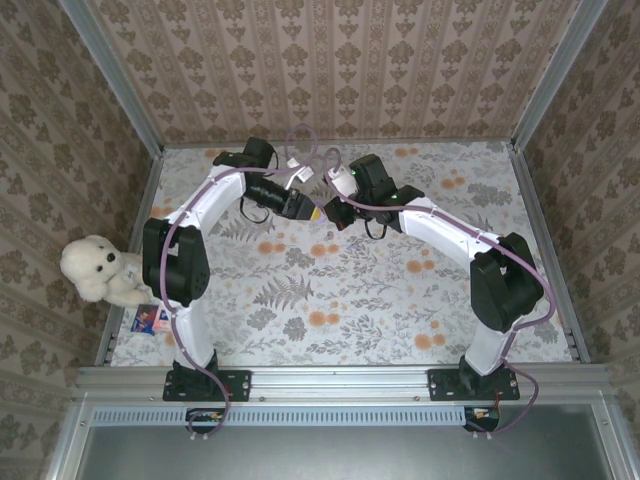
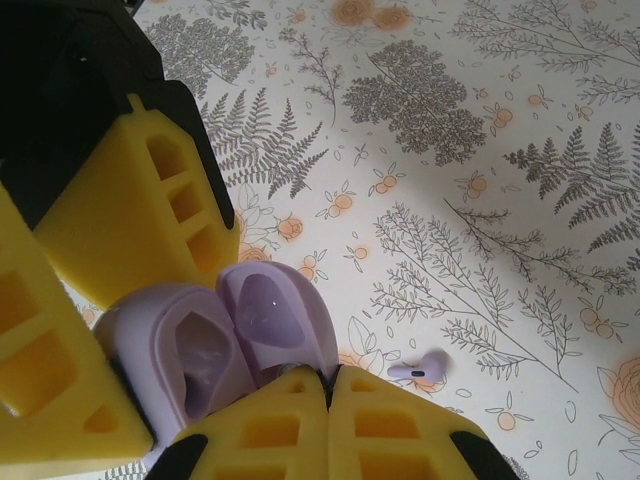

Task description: Insert wireless bluetooth earbuds into charging case

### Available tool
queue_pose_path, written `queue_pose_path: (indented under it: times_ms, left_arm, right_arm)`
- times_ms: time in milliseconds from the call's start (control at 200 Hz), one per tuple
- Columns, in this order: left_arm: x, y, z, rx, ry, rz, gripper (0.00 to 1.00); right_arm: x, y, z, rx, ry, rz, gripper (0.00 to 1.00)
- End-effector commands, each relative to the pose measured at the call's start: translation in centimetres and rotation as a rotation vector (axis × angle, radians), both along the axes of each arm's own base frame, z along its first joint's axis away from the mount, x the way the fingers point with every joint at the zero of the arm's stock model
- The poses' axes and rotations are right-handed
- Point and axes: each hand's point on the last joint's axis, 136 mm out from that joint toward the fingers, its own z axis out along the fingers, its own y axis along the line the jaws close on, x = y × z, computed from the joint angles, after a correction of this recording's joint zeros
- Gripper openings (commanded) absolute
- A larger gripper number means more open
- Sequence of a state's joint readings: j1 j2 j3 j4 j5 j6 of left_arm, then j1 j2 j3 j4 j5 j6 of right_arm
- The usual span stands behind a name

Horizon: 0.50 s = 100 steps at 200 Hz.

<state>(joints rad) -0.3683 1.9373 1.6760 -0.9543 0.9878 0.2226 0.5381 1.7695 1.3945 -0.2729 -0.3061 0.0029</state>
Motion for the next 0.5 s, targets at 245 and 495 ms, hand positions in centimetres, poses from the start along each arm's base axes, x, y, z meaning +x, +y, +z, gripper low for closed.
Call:
queue_pose_path:
  times_ms: [245, 495]
  left_arm:
    - [-0.5, 0.0, 0.0, -0.045, 0.015, -0.012, 0.14]
    - [0.2, 1.3, 0.5, -0.087, -0.018, 0.048, 0.08]
  right_arm:
    - [0.7, 0.4, 0.4, 0.002, -0.008, -0.011, 0.08]
    - [0.5, -1.1, 3.2, 0.103, 0.017, -0.046, 0.4]
